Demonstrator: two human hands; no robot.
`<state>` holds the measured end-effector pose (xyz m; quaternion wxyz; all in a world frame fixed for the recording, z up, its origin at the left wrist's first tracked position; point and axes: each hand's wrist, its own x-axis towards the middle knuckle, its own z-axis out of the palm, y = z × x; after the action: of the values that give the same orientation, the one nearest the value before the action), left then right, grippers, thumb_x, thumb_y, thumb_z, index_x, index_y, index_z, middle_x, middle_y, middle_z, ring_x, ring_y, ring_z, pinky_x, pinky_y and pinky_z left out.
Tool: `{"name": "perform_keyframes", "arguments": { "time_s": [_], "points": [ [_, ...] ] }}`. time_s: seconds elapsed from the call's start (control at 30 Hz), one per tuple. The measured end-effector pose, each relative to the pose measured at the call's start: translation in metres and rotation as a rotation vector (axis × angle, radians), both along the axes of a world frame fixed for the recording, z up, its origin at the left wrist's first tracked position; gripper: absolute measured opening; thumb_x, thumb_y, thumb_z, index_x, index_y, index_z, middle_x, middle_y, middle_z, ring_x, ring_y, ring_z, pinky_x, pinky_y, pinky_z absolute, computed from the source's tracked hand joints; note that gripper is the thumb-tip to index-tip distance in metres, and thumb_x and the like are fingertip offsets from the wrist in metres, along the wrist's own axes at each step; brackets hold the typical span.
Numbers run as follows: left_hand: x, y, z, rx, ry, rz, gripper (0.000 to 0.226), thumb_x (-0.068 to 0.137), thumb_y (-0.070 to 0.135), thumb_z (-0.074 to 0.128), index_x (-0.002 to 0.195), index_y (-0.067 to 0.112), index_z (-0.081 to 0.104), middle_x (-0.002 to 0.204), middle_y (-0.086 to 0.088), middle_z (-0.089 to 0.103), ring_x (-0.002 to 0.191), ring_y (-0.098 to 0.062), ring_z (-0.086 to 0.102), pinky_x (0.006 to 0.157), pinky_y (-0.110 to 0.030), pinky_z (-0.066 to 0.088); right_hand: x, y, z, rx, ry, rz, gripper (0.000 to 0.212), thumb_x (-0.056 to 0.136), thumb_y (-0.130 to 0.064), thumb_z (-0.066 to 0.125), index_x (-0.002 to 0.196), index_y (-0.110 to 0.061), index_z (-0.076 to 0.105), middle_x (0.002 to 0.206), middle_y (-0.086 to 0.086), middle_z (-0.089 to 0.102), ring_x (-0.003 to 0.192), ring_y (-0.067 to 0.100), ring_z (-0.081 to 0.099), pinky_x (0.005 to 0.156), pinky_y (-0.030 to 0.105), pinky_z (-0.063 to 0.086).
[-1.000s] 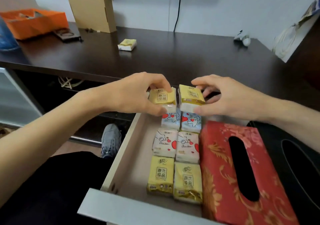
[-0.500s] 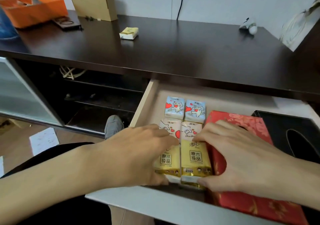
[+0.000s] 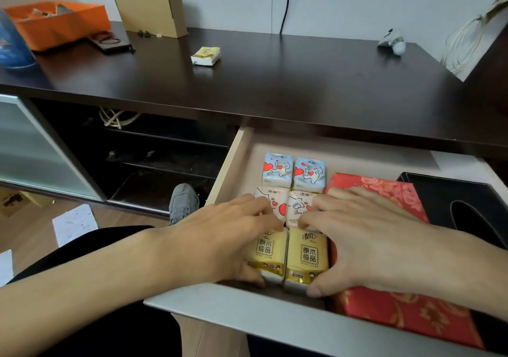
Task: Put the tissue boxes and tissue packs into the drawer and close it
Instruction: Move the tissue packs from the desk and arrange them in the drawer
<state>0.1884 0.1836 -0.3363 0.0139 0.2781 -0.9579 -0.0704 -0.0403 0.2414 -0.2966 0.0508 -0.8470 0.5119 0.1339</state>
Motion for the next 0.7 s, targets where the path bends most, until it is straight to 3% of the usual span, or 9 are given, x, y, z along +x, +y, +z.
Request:
{"name": "perform_keyframes", "arguments": {
  "time_s": [0.07,0.13,0.23,0.33,0.4,0.5,0.57,0.7],
  "points": [
    [0.002,0.0,0.003,0.0,0.029,-0.004,0.076,0.07,0.067,0.072,0.134,0.036,0.045,0.127,0.016,0.043,0.114,-0.004,0.04,0.084,-0.024,0.046,-0.003,-0.007,0.003,-0.031,-0.009,-0.033,0.078,0.06,-0.092,0.047,0.116,-0.038,0.056,0.107,-0.019,0.05,0.099,0.006,0.043,0.084,0.034,0.041],
    [0.005,0.001,0.01,0.005,0.058,0.004,0.075,0.069,0.075,0.064,0.132,0.037,0.047,0.125,0.019,0.043,0.111,-0.001,0.04,0.081,-0.021,0.044,-0.006,-0.011,0.008,-0.058,-0.136,-0.046,0.07,0.062,-0.093,0.045,0.108,-0.042,0.056,0.1,-0.022,0.051,0.095,0.0,0.044,0.075,0.026,0.042],
    [0.016,-0.007,0.028,-0.003,0.127,0.116,0.067,0.073,0.084,0.049,0.127,0.044,0.048,0.122,0.027,0.046,0.112,0.007,0.043,0.081,-0.023,0.047,-0.014,-0.03,0.021,-0.16,-0.449,-0.144,0.053,0.071,-0.086,0.047,0.104,-0.048,0.064,0.1,-0.033,0.061,0.101,-0.013,0.052,0.077,0.023,0.046],
    [0.031,-0.041,0.056,-0.008,0.275,0.286,0.043,0.082,0.073,0.049,0.107,0.041,0.062,0.103,0.027,0.061,0.098,0.007,0.056,0.076,-0.024,0.049,-0.019,-0.075,0.032,-0.264,-0.665,-0.141,0.03,0.082,-0.062,0.057,0.096,-0.04,0.072,0.098,-0.026,0.069,0.098,-0.001,0.063,0.083,0.034,0.053],
    [0.039,-0.081,0.075,-0.015,0.405,0.393,0.028,0.085,0.057,0.055,0.095,0.035,0.069,0.09,0.022,0.068,0.085,0.002,0.063,0.07,-0.024,0.05,-0.015,-0.117,0.036,-0.354,-0.676,-0.125,0.019,0.088,-0.044,0.064,0.102,-0.035,0.072,0.105,-0.02,0.067,0.103,0.005,0.058,0.09,0.04,0.051],
    [0.045,-0.159,0.092,-0.036,0.512,0.561,0.014,0.088,0.038,0.06,0.092,0.031,0.072,0.087,0.018,0.07,0.084,-0.001,0.065,0.077,-0.028,0.053,-0.006,-0.188,0.036,-0.386,-0.637,-0.186,0.026,0.095,-0.032,0.066,0.12,-0.027,0.068,0.126,-0.012,0.062,0.121,0.012,0.051,0.101,0.041,0.045],
    [0.044,-0.215,0.094,-0.025,0.512,0.684,0.015,0.088,0.033,0.062,0.099,0.028,0.071,0.096,0.011,0.069,0.092,-0.012,0.066,0.082,-0.032,0.052,0.006,-0.228,0.036,-0.341,-0.6,-0.246,0.036,0.097,-0.035,0.064,0.131,-0.023,0.064,0.138,-0.006,0.058,0.13,0.016,0.047,0.105,0.042,0.043],
    [0.035,-0.312,0.088,-0.033,0.382,0.849,0.044,0.088,0.038,0.062,0.129,0.021,0.061,0.131,-0.008,0.054,0.116,-0.029,0.055,0.095,-0.043,0.049,0.028,-0.29,0.037,-0.285,-0.586,-0.32,0.047,0.099,-0.038,0.06,0.142,-0.018,0.056,0.147,0.0,0.053,0.137,0.021,0.043,0.109,0.046,0.042]
  ]
}}
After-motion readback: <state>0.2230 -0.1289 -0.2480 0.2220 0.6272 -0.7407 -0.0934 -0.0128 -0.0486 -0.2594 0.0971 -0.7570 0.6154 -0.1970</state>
